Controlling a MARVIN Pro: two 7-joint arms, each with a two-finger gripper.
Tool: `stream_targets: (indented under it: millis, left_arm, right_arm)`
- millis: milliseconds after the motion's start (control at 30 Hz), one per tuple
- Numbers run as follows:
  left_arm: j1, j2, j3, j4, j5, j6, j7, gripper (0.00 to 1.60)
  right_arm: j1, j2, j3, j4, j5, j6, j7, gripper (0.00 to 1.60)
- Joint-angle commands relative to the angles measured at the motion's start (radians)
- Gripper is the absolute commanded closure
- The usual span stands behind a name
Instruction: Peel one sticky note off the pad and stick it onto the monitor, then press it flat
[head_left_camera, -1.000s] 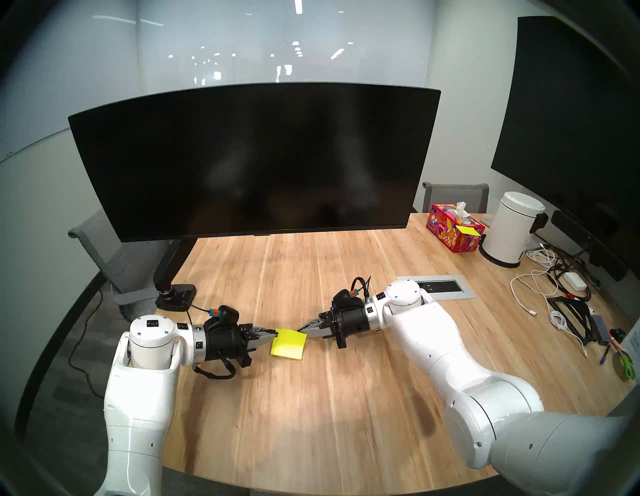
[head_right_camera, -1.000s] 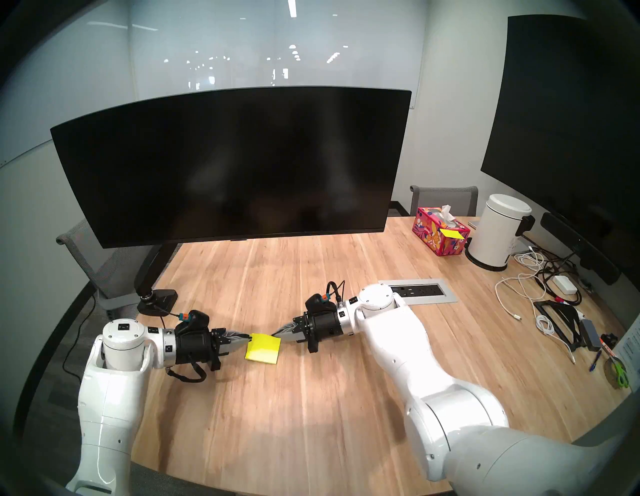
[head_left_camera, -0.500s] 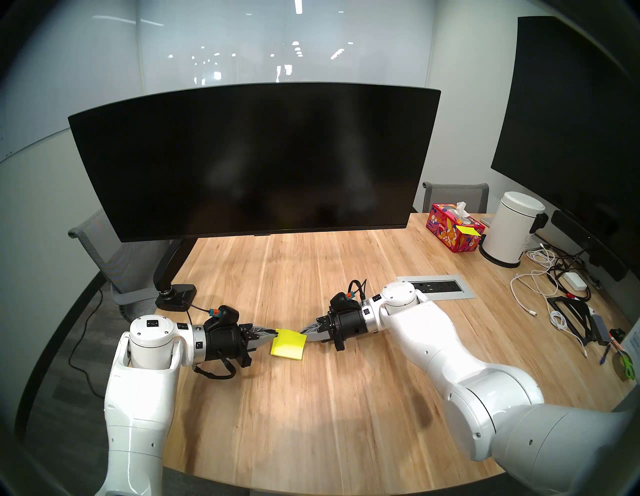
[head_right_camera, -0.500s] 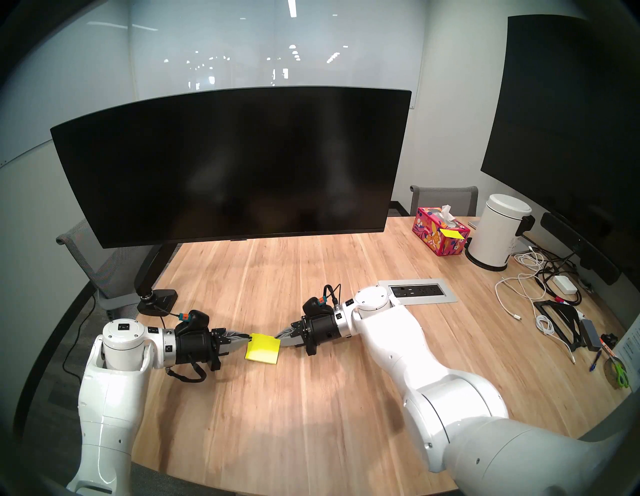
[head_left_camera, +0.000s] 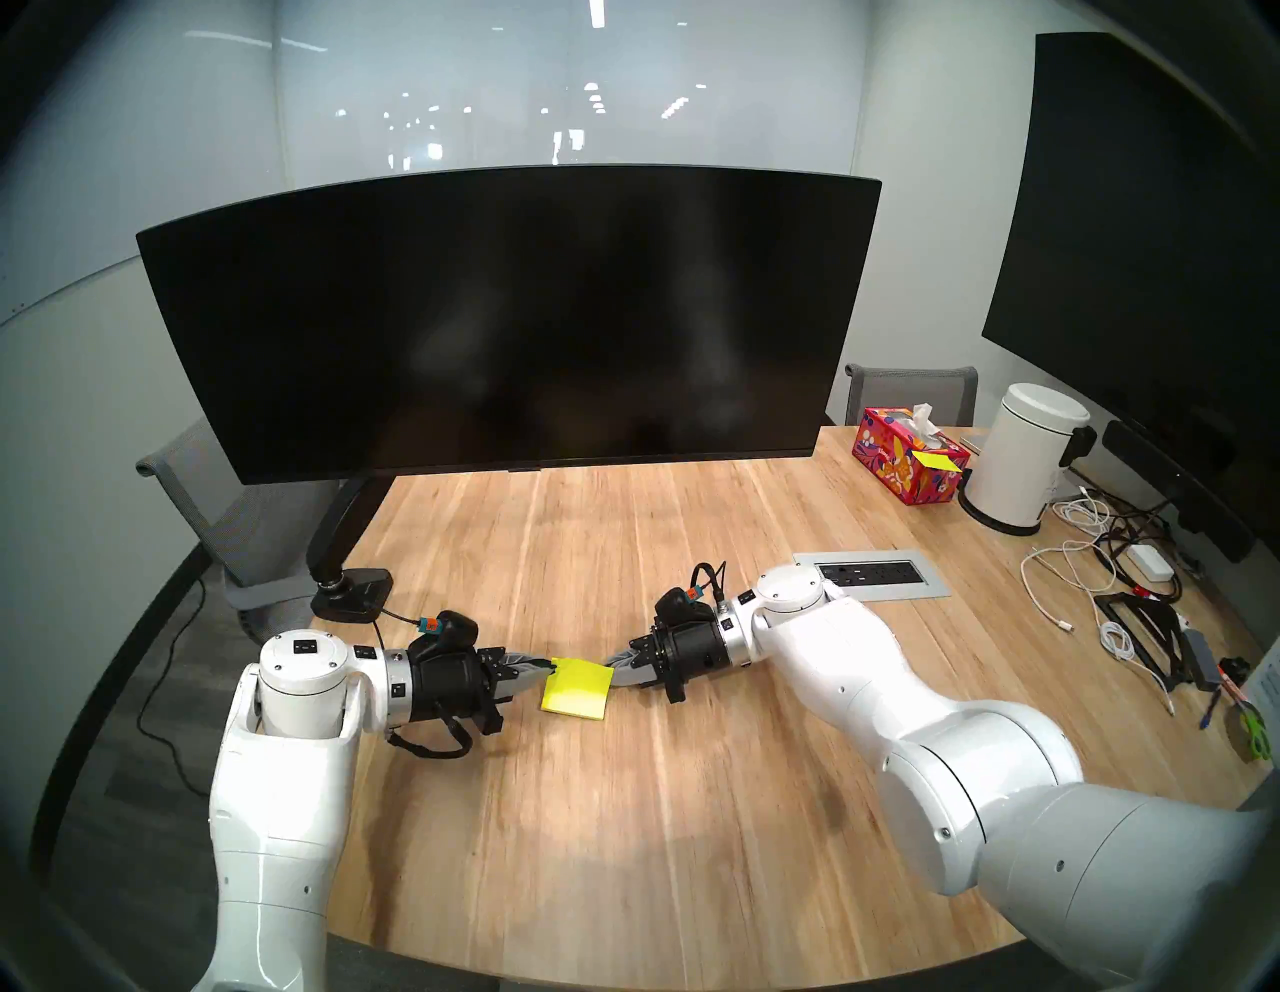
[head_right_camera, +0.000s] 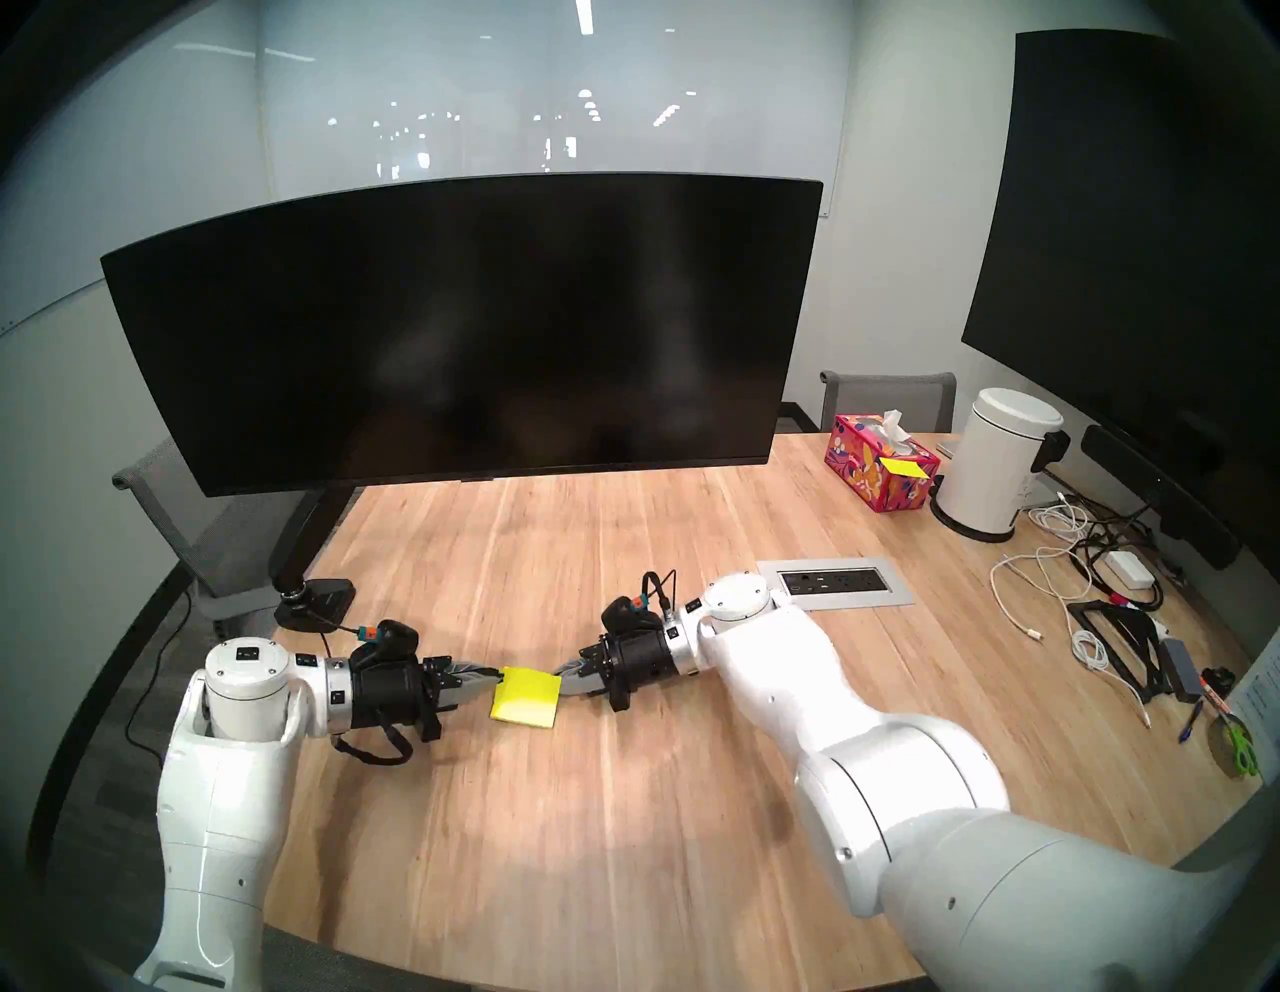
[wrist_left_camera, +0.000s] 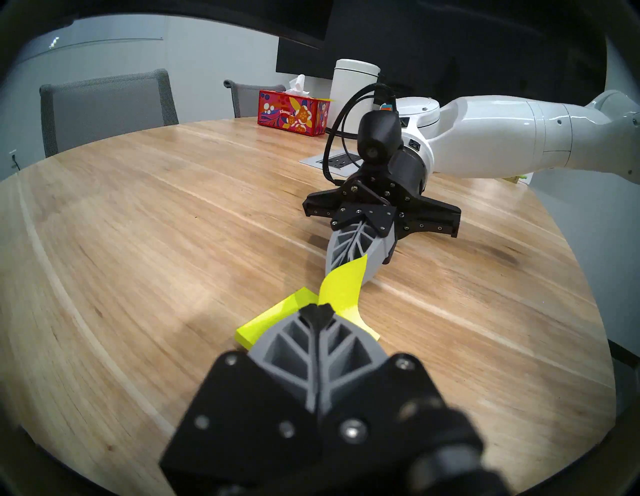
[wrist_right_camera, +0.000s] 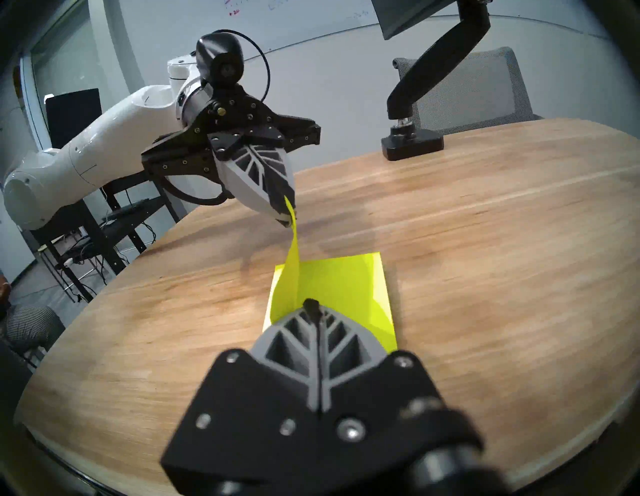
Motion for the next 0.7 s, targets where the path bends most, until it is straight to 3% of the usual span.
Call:
stream_targets:
  millis: [0,667]
  left_arm:
    - [-0.006,-0.003,0.001,-0.013,-0.002,-0.001,0.001,1.6]
    - [-0.008,-0.009,-0.004,-0.013,0.006,-0.002,-0.005,1.6]
  right_arm:
    - [0.067,-0.026,0.001,0.039,0.007,-0.029,-0.001,1.6]
    - [0.124,-0.048,-0.006,0.153,0.007,-0.07,-0.001,1.6]
